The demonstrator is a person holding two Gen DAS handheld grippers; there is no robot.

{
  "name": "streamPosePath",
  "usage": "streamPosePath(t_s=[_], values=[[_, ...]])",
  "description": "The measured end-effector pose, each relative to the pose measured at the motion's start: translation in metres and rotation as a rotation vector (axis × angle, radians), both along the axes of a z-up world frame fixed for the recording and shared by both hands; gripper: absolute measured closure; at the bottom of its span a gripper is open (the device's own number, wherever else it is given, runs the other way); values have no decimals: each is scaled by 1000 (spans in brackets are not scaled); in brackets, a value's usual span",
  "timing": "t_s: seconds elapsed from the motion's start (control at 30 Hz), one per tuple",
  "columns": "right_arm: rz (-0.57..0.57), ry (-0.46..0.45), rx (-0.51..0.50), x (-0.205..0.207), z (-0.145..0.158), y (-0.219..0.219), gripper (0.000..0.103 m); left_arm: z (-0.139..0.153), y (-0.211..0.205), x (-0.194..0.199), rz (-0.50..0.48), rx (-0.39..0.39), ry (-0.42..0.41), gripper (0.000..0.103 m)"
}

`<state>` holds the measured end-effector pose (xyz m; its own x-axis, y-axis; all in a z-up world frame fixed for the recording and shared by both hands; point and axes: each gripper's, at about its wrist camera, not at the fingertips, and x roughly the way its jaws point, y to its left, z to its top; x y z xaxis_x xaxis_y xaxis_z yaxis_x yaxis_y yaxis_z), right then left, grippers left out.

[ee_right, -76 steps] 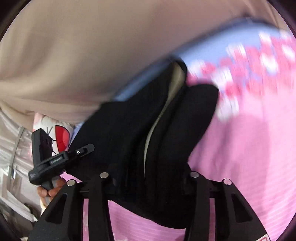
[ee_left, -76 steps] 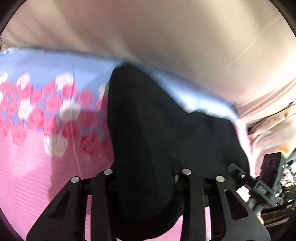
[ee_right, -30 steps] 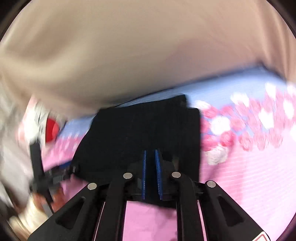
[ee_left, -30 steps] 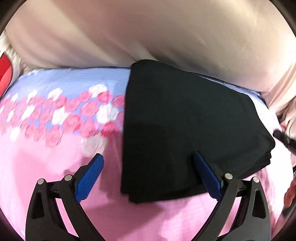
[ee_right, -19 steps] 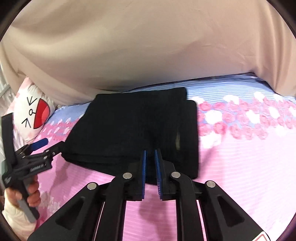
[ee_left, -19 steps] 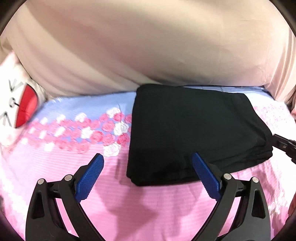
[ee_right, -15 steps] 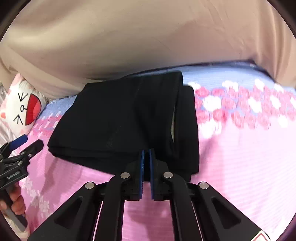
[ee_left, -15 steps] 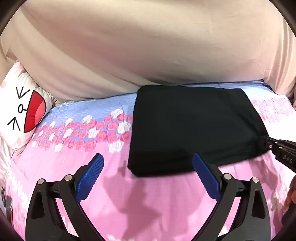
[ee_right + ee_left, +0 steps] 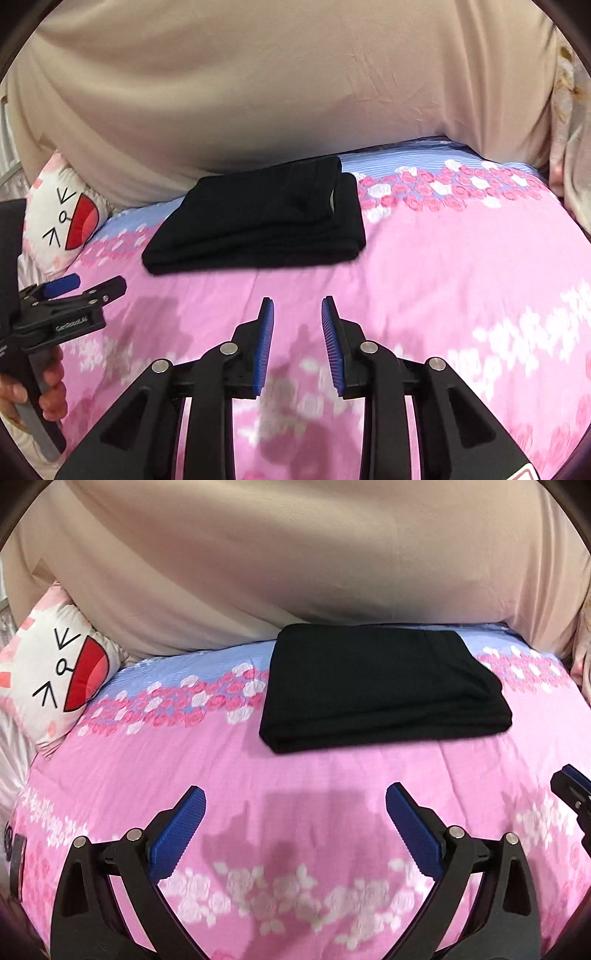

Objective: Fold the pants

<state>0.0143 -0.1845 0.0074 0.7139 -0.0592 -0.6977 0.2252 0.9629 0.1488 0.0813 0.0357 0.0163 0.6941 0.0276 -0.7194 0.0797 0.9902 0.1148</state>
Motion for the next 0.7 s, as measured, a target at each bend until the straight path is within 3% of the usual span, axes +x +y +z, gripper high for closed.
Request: streamPosePath(t_s=[0.1,0.23,0.53,0.63,0.7], values=[[0,9,-10,-15,-3,10,74,-5,0,-17,3,3,3,7],[-14,-3,-12,-29,-7,19,62,-11,1,-35,3,15,-11,7],[-27,19,-62,-42,-24,43,61,-37,1,-60,1,8,-64,6],[-47,8,-95,-44,-23,47,45,-45,2,-58,-10,-10,-42,6],[-57,20,-110,-42,-26,49,43,-47,7,-55,12,-30,-30,6]])
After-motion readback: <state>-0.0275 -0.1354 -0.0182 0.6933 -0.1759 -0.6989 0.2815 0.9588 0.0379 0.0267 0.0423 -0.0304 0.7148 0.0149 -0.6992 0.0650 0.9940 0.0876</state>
